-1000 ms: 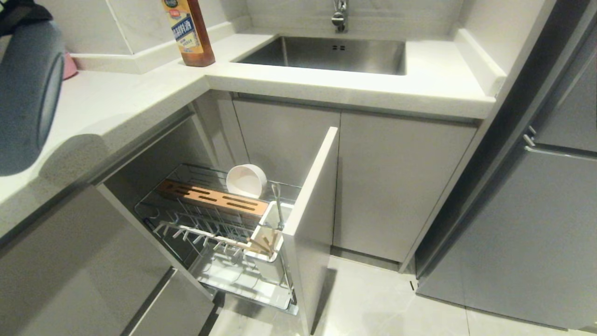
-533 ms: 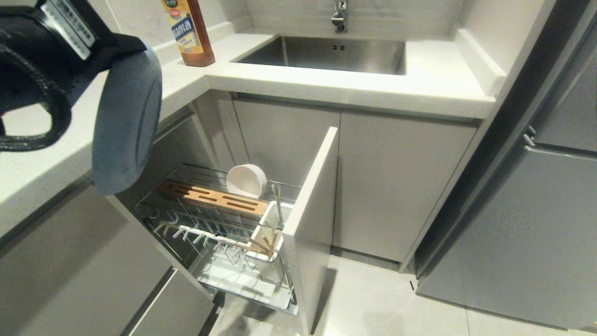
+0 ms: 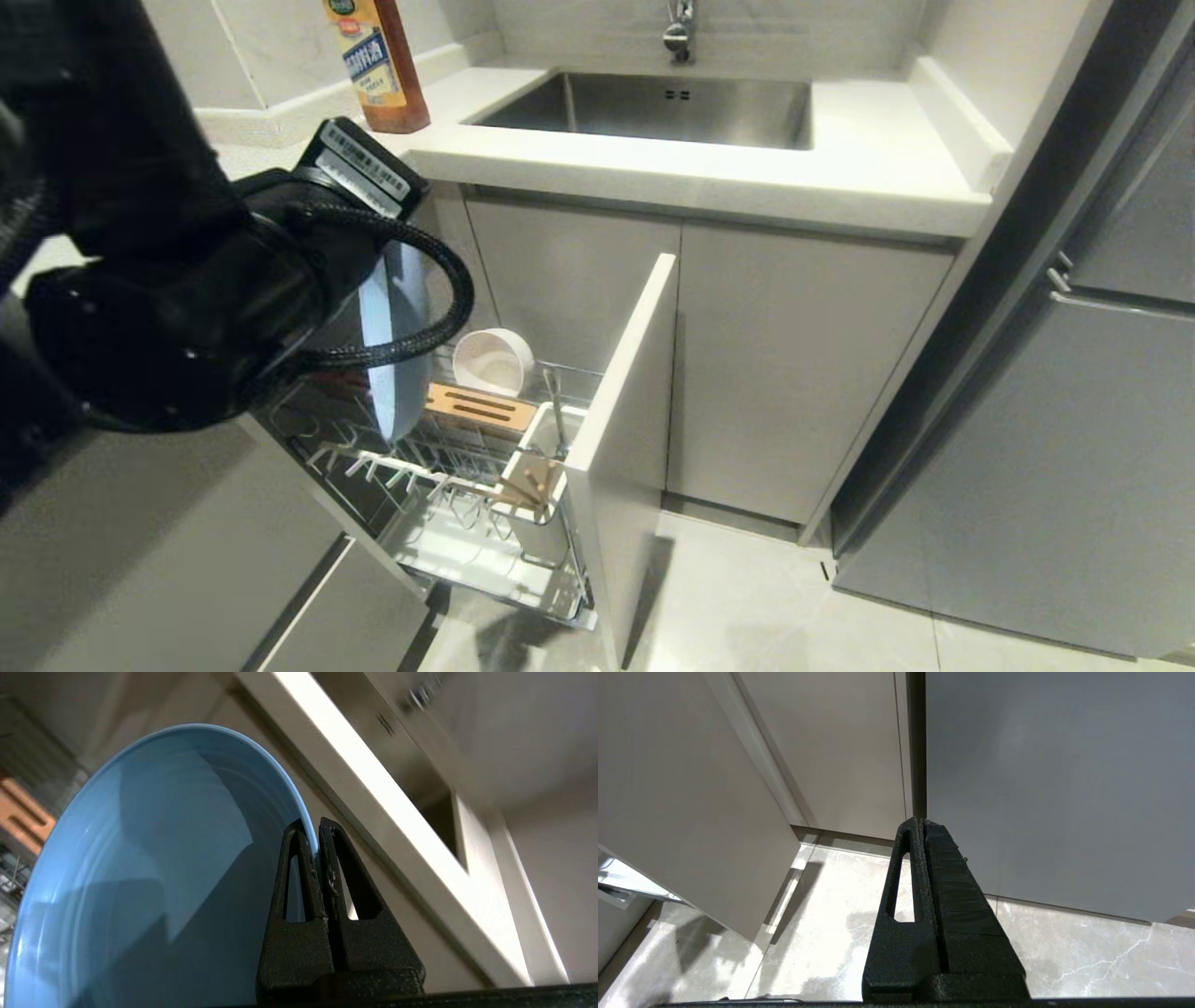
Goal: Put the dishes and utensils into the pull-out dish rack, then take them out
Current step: Pick up the plate and place it in the cupboard
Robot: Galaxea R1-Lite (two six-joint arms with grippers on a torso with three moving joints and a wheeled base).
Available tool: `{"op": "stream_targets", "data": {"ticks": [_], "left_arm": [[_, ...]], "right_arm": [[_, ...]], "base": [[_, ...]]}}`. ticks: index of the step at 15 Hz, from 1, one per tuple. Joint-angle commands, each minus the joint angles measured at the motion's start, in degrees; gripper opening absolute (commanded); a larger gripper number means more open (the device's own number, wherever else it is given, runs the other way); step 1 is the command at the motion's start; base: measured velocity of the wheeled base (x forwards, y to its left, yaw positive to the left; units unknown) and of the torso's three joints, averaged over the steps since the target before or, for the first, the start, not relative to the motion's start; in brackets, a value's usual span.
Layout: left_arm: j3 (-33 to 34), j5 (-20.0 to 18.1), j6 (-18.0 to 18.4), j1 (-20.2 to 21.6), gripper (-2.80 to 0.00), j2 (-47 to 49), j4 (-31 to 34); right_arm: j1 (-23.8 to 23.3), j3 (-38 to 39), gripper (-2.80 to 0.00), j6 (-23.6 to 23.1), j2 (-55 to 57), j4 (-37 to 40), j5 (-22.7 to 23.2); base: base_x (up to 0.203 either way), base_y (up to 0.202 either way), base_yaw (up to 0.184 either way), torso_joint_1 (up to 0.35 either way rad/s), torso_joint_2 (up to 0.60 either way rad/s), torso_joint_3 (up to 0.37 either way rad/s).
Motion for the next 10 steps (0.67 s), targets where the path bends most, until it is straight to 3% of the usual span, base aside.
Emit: {"op": "stream_targets", "data": {"ticks": [1,6,10], "left_arm": [[2.7,1.66,-0.98,0.23,-2.8,3.31,-5.04],[6.9,3.81,-1.07,5.63,-2.8,11.4,-22.6],[7.07,7.81,-3.48,8.44,-2.8,18.08,-30.19]], "right_arm": [[0.0,0.0,-2.8,0.02,0.05,-0.01,-0.07],[0.0,0.0,-2.8,0.02,0.05,-0.01,0.0],[0.0,0.0,-2.8,0.02,0.05,-0.01,0.0]], "base": [[0.0,0.0,0.0,0.0,0.0,0.0],[0.0,0.0,0.0,0.0,0.0,0.0],[0.0,0.0,0.0,0.0,0.0,0.0]]}}
